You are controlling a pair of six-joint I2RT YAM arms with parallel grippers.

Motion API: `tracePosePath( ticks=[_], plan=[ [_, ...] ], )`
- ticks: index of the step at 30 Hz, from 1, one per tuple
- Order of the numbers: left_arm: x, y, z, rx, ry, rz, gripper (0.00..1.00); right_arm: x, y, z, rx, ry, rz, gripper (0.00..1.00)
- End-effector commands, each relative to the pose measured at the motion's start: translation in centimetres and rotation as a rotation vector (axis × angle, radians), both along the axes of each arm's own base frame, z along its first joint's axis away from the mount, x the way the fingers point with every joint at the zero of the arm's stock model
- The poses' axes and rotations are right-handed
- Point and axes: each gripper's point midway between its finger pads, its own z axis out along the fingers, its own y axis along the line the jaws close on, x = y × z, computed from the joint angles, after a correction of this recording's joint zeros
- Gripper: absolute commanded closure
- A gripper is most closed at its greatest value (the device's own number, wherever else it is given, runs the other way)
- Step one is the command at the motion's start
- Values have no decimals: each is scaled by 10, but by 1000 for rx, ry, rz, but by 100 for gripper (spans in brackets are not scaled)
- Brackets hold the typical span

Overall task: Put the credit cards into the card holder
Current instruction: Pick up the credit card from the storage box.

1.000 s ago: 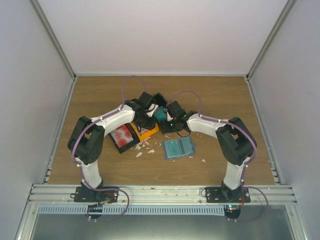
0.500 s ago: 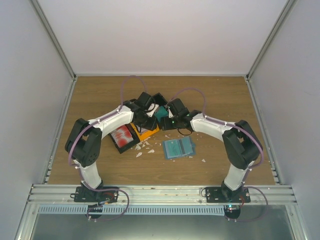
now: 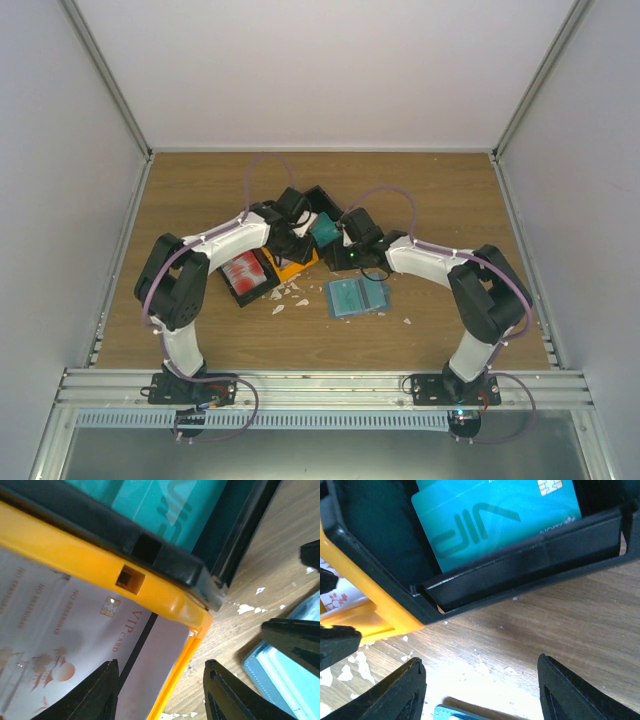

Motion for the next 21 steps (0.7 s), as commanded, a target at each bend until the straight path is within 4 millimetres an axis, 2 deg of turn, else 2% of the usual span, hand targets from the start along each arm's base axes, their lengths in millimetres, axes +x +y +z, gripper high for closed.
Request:
tracePosePath(
  ticks=[1,4,8,14,21],
  plan=[
    [-8,-6,-21,-1,52,-41,51,0,1,11,38,-26,-8,38],
    [-6,-7,-20,1,50,-47,56,0,0,10,41,-26,-9,38],
    [-4,-9,-13,-6,35,-51,69,-1,0,11,44,-26,-12,38],
    [-1,-12,8,-39,-9,-62,90,-2,1,16,49,-31,3,38],
    [1,-4,18,-9,-42,-46,97,2,3,27,61,-50,1,38]
  ],
)
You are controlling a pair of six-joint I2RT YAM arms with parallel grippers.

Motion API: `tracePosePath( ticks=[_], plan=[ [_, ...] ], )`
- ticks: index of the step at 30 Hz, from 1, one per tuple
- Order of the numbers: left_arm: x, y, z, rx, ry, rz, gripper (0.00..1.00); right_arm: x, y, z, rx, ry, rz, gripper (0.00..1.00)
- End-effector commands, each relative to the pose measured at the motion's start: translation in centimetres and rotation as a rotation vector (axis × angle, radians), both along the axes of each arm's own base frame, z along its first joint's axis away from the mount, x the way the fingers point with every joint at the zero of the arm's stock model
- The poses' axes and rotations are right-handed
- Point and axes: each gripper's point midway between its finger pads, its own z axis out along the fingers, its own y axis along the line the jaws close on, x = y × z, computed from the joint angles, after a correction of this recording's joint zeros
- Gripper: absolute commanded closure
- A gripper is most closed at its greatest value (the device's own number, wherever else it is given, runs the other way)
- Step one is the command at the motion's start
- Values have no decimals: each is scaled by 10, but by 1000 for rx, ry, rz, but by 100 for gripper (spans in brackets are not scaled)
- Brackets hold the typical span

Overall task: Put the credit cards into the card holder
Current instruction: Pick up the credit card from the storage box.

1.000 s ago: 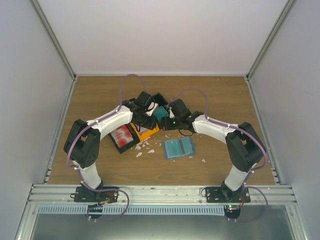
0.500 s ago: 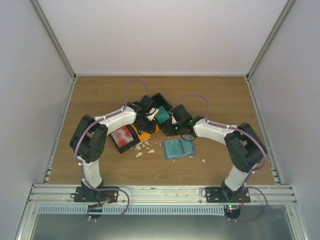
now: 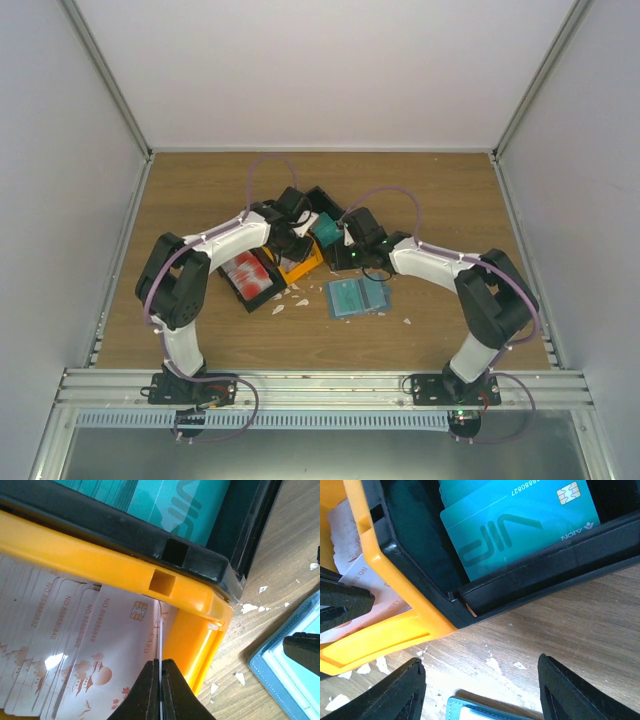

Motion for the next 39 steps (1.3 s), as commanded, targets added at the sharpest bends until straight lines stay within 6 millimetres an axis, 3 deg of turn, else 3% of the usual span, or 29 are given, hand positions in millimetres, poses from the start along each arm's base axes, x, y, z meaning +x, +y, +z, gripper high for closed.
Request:
tracePosePath(
  ticks=[1,6,11,16,19,23,28,32,39],
  plan=[
    [2,-2,28,-23,-57,0,97,8,4,19,36,-43,-2,38],
    [12,5,52,-24,-141,52,100,6,16,38,121,-83,37,37],
    [21,11,89,-61,-233,116,100,-5,32,74,302,-129,86,37],
    [9,-2,158,-301,-284,165,100,-19,33,124,499,-218,101,32],
    [-7,-12,204,-510,-289,174,100,-37,33,161,639,-277,143,21],
    [-33,-21,259,-757,-306,141,100,-56,27,197,764,-311,160,18],
    [-65,-34,305,-990,-279,17,100,-81,23,246,901,-372,242,26],
    [-82,-39,326,-1087,-275,-75,100,-97,25,273,962,-396,340,36],
    [-102,-41,339,-1155,-254,-163,100,-103,25,296,1026,-404,364,68]
  ],
)
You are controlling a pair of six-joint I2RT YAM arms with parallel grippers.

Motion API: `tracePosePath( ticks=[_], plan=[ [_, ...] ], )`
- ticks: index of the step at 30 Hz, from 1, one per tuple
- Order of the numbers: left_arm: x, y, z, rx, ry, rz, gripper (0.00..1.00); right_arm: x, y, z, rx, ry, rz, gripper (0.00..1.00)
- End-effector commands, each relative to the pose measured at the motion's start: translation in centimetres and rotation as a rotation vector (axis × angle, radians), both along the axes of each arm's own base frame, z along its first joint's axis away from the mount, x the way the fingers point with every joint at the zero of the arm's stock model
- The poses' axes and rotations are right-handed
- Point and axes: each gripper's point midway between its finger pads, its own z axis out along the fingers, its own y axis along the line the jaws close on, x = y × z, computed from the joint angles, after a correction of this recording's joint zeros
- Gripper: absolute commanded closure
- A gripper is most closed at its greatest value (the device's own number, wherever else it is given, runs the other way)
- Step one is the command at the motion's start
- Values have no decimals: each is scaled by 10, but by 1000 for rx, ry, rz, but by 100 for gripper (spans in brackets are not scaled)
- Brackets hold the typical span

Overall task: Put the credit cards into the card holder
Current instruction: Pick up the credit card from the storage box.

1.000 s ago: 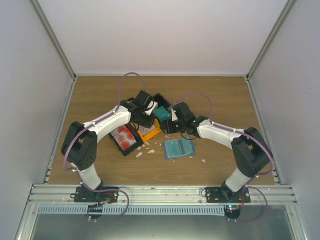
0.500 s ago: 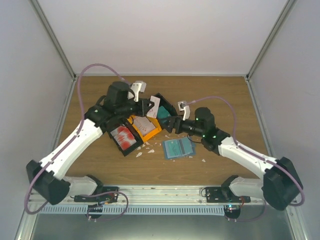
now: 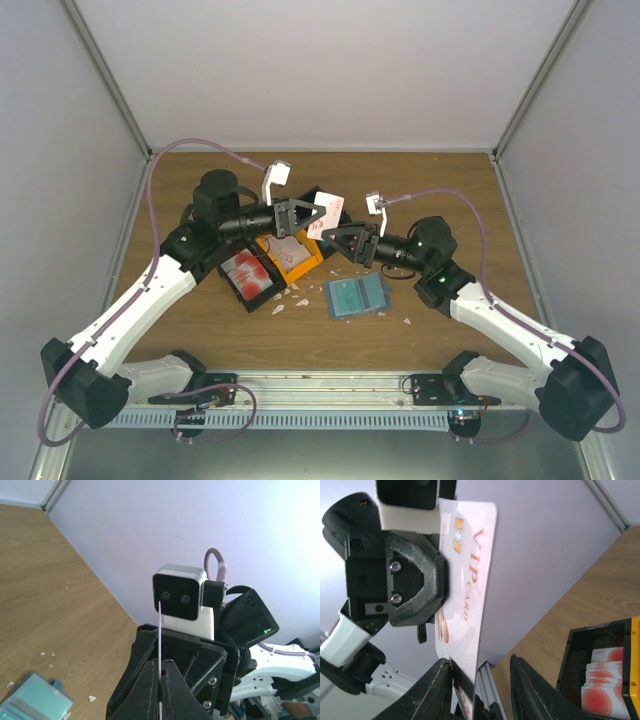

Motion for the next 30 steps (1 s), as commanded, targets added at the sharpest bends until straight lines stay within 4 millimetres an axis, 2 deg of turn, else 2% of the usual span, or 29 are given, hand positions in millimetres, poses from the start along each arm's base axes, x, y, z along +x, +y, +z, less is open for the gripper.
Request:
tracePosePath(
  ticks=[1,3,5,7,8,14,17,19,20,22,24,25,27,30],
  plan=[
    [-21,1,32,-94,-79,-90,99,-9,-1,37,77,-64,41,77],
    [-22,2,31,-84,-75,-82,88,-11,-1,44,81,-79,50,95],
    [-25,4,29,-76,-79,-79,75,-12,-2,49,84,-85,52,100],
    [-28,7,29,-74,-89,-76,70,-15,-4,53,91,-86,55,99],
    [-31,9,30,-74,-96,-71,71,-17,-5,55,92,-85,60,99],
    [-35,16,20,-65,-99,-45,93,-32,-5,51,61,-60,128,99],
    [-37,12,20,-69,-117,-80,100,-36,-4,43,28,-37,160,100],
    [-37,9,18,-66,-123,-98,100,-37,-3,36,5,-21,168,99],
    [-35,9,16,-59,-123,-97,100,-36,-3,31,-12,-9,165,95],
    [-29,9,6,-29,-113,-72,100,-27,-5,18,-62,19,110,63],
    [-20,12,-8,11,-99,-16,100,-13,-12,-1,-134,47,15,44],
    [-15,15,-17,29,-91,15,100,-5,-18,-15,-184,71,-41,40],
    [-7,17,-37,63,-79,59,100,14,-36,-46,-309,97,-194,37],
    [1,18,-75,85,-24,117,100,31,-73,-108,-531,206,-408,37]
  ],
)
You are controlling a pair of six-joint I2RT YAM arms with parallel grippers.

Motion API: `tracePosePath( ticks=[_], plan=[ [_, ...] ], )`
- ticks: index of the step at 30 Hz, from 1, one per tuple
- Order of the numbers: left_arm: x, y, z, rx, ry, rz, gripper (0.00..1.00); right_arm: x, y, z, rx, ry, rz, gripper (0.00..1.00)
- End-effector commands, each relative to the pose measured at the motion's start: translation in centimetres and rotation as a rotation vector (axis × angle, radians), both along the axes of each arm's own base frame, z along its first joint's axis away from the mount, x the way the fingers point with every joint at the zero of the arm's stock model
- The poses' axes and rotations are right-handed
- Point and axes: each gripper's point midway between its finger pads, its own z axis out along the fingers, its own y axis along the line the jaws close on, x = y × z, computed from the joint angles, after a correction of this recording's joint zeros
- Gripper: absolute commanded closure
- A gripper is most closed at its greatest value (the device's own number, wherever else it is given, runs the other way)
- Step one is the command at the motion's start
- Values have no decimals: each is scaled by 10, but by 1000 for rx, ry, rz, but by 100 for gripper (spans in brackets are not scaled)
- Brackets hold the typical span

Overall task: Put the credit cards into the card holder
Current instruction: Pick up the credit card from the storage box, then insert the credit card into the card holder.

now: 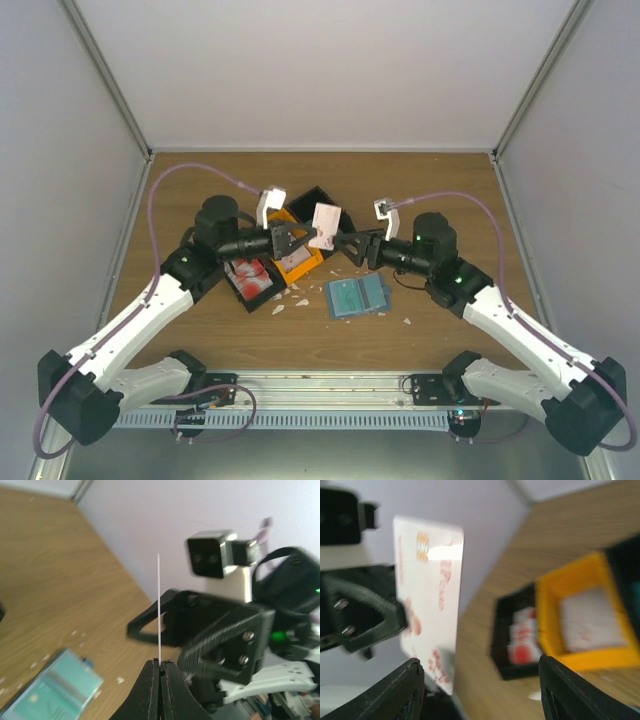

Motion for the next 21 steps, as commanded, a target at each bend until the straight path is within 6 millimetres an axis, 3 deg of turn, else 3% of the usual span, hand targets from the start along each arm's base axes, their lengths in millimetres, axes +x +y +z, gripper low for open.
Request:
tracePosePath(
  ticks=[1,5,9,15,21],
  plan=[
    [15,1,-57,47,44,104,100,28,-67,-105,-417,145,-363,37],
    [13,-12,-111,40,143,147,100,17,-111,-178,-690,302,-490,36],
    [3,-28,-154,67,204,163,100,6,-124,-221,-794,383,-512,33],
    [-1,-34,-203,82,332,212,100,5,-134,-253,-880,436,-547,35],
    [-5,-52,-233,59,435,200,100,3,-131,-267,-892,465,-530,44]
  ],
)
